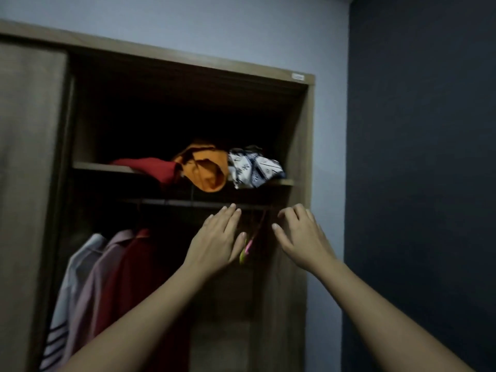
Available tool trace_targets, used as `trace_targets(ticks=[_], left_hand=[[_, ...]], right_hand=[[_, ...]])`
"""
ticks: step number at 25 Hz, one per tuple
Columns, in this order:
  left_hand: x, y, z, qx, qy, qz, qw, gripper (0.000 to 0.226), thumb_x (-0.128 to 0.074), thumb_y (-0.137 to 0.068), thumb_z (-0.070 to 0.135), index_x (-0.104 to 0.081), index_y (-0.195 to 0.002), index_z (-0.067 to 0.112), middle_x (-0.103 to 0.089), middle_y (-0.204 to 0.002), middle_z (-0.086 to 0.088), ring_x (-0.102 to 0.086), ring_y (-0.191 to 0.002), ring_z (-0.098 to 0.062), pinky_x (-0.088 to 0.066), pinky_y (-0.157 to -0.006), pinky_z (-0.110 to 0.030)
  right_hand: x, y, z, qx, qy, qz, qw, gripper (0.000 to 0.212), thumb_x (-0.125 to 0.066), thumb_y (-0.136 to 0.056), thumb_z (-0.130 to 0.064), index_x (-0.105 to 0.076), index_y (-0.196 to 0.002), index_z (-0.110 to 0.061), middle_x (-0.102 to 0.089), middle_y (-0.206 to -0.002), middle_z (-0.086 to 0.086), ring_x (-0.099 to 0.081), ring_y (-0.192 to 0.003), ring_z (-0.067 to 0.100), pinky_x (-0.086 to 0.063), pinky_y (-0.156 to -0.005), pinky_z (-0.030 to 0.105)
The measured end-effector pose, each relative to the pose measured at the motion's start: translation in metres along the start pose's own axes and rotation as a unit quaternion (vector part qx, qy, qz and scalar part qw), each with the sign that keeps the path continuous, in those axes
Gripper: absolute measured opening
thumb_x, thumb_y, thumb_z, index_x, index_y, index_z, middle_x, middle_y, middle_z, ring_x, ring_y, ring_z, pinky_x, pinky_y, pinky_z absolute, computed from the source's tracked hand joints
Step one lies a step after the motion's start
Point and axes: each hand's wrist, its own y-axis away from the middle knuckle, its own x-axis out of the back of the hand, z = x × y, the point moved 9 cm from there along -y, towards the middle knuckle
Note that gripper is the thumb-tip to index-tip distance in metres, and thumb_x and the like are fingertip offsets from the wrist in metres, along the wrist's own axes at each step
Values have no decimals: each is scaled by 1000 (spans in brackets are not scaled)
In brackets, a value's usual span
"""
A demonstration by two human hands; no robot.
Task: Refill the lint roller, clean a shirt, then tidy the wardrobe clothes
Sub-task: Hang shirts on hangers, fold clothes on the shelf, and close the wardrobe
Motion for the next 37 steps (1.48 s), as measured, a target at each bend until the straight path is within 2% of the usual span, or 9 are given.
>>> trace_targets(ticks=[7, 10, 15, 19, 23, 26, 32, 35, 37], left_hand=[[-18, -17, -172, 37, -110, 30, 993, 59, -33, -92, 37, -46, -133, -3, -48, -138, -22, -48, -128, -34, -44, -98, -48], [-13, -26, -226, 53, -128, 62, 988, 62, -19, -98, 44, -31, -141, 1, -37, -147, -21, -35, -136, -31, -34, -105, -45], [-21, -57, -259, 11, -170, 42, 985, 66, -33, -85, 38, -27, -143, 8, -39, -146, -17, -41, -132, -34, -41, -99, -52], [-34, -61, -264, -19, -213, 12, 977, 69, -32, -83, 44, -27, -143, 11, -39, -147, -12, -40, -134, -29, -25, -107, -43], [-41, -59, -266, -23, -203, 12, 979, 79, -28, -85, 58, -24, -146, 7, -28, -153, -13, -21, -141, -24, -10, -112, -39], [-41, -60, -266, -21, -181, 12, 983, 80, -13, -88, 65, -18, -148, 11, -28, -153, -13, -20, -141, -22, -11, -111, -38], [-35, -58, -254, -75, -148, 28, 986, 62, -7, -86, 74, 6, -143, 52, -20, -154, -21, -29, -138, -40, -32, -102, -54], [-34, -59, -255, -87, -172, 41, 980, 60, -8, -89, 71, 2, -144, 50, -27, -152, -21, -36, -134, -40, -38, -97, -53], [-34, -59, -254, -86, -173, 47, 980, 60, -8, -89, 71, 0, -144, 49, -28, -152, -20, -38, -134, -38, -39, -96, -51]], right_hand=[[-52, -118, -75, 83, 6, 31, 996, 46, -46, -91, -48, -43, -126, -18, -42, -120, 4, -42, -115, 21, -39, -97, 35], [-72, -156, -101, 99, 14, 23, 995, 65, -48, -87, -55, -30, -139, -21, -28, -141, 8, -29, -132, 25, -31, -108, 39], [-105, -211, -110, 70, 60, -26, 995, 98, -56, -79, -63, 0, -149, -25, 7, -157, 14, -6, -145, 33, -16, -116, 45], [-122, -242, -100, 36, 21, -125, 991, 107, -58, -75, -66, 14, -147, -32, 6, -158, 14, -15, -143, 37, -22, -115, 49], [-131, -259, -92, 40, 30, -165, 985, 89, -55, -90, -38, 11, -149, -24, -24, -151, 19, -32, -135, 36, -30, -110, 44], [-128, -262, -91, 52, 112, -135, 983, 70, -46, -95, -11, -5, -151, -17, -27, -148, 21, -32, -135, 36, -30, -108, 38], [-108, -268, -114, 128, 163, -84, 975, 36, -55, -92, -24, -54, -126, -14, -51, -124, 12, -51, -116, 30, -42, -94, 38], [-87, -274, -104, 83, 103, -37, 990, 35, -52, -92, -26, -49, -122, -10, -46, -123, 15, -48, -114, 34, -44, -92, 44], [-64, -274, -91, 16, 4, 11, 1000, 30, -45, -95, -22, -40, -119, -5, -49, -112, 18, -52, -102, 35, -42, -77, 39]])
